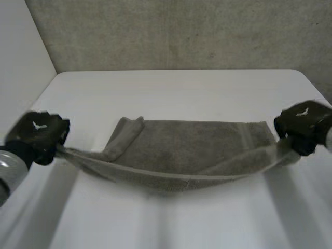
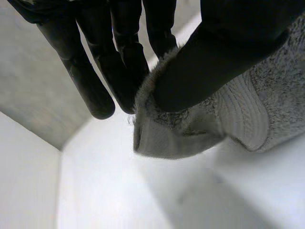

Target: Fold the towel.

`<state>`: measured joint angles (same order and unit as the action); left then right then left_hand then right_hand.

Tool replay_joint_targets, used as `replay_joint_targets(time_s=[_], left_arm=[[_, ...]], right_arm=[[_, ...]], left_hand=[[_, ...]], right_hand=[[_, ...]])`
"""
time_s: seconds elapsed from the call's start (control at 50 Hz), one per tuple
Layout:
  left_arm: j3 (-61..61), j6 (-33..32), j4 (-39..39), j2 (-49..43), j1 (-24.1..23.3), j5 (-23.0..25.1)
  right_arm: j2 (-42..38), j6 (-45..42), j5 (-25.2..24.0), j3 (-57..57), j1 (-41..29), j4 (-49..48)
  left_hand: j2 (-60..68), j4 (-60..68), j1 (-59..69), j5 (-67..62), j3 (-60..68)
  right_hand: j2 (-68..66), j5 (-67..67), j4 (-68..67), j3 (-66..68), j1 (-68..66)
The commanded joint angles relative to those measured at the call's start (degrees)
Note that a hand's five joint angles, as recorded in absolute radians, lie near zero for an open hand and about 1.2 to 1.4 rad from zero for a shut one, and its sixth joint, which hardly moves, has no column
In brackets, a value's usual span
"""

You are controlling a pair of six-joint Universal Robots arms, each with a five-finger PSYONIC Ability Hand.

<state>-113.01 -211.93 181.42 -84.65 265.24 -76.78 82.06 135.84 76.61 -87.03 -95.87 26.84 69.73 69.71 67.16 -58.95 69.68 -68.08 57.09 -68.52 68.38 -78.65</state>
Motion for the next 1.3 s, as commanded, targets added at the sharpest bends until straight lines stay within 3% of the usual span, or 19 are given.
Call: replay_joint_targets(time_s=[0.02,0.08,0.2,0.24,0.34,0.42,0.52,0.64,0.76,0.86,0.94,1.14,1.3], left_arm=[[10.4,-4.4,3.8,-21.3,-2.0,-0.6],[20.3,-4.2,3.8,-26.9,-4.3,-0.9],[38.2,-1.9,3.9,-28.5,-7.0,-1.0],[50.5,2.6,5.4,-28.5,-8.0,-1.5],[62.8,11.9,8.5,-27.8,-8.9,-7.0],[64.1,16.3,8.3,-26.7,-8.6,-10.8],[56.4,18.5,6.8,-25.0,-7.8,-11.6],[37.9,18.2,7.0,-22.6,-6.1,-11.1],[21.4,17.6,10.2,-22.8,-5.4,-5.6],[11.0,13.5,19.1,-24.8,-5.4,-2.9],[4.9,6.0,24.2,-26.3,-5.2,-2.6],[-3.4,-0.8,21.3,-19.0,-1.1,-2.7],[-8.7,-1.0,10.1,-5.2,-1.3,-2.4]], right_arm=[[-16.8,1.8,3.2,10.3,-0.5,-0.9],[-20.5,4.9,6.1,19.0,-2.3,-2.9],[-21.5,9.8,8.8,32.7,-5.1,-10.0],[-19.5,15.4,8.9,38.8,-5.8,-18.0],[-12.6,22.4,9.3,37.8,-5.6,-31.6],[-9.7,22.3,8.8,34.7,-5.3,-32.3],[-9.8,20.3,6.1,27.5,-5.2,-25.3],[-10.9,13.9,3.5,20.1,-5.1,-20.2],[-13.8,10.0,3.2,8.5,-3.8,-19.5],[-17.8,9.8,3.3,3.4,-3.1,-19.5],[-18.6,9.4,3.1,-0.2,-1.8,-19.6],[-8.9,3.7,3.0,-5.4,2.3,-16.4],[-1.8,-5.2,3.1,-8.9,4.5,-5.0]], left_hand=[[10.3,10.3,12.8,-11.1,10.3],[10.3,10.3,12.8,-11.1,10.3],[10.3,10.3,12.8,-11.1,10.3],[10.3,10.3,12.8,-11.1,10.3],[10.3,10.3,12.8,-11.1,10.3],[10.3,10.3,12.8,-11.1,10.3],[10.3,10.3,12.8,-11.1,10.3],[10.3,10.3,12.8,-11.1,10.3],[10.3,10.3,12.8,-11.1,10.3],[10.3,10.3,12.8,-11.1,10.3],[10.3,10.3,12.8,-11.1,10.3],[10.3,10.3,12.8,-11.1,10.3],[10.3,10.3,12.8,-11.1,10.3]], right_hand=[[-11.9,12.9,-11.5,11.6,-1.3],[-11.9,12.9,-11.5,11.6,-1.3],[-11.9,12.9,-11.5,11.6,-1.3],[-11.9,12.9,-11.5,11.6,-1.3],[-11.9,12.9,-11.5,11.6,-1.3],[-11.9,12.9,-11.5,11.6,-1.3],[-11.9,12.9,-11.5,11.6,-1.3],[-11.9,12.9,-11.5,11.6,-1.3],[-11.9,12.9,-11.5,11.6,-1.3],[-11.9,12.9,-11.5,11.6,-1.3],[-11.9,12.9,-11.5,11.6,-1.3],[-11.9,12.9,-11.5,11.6,-1.3],[-11.9,12.9,-11.5,11.6,-1.3]])
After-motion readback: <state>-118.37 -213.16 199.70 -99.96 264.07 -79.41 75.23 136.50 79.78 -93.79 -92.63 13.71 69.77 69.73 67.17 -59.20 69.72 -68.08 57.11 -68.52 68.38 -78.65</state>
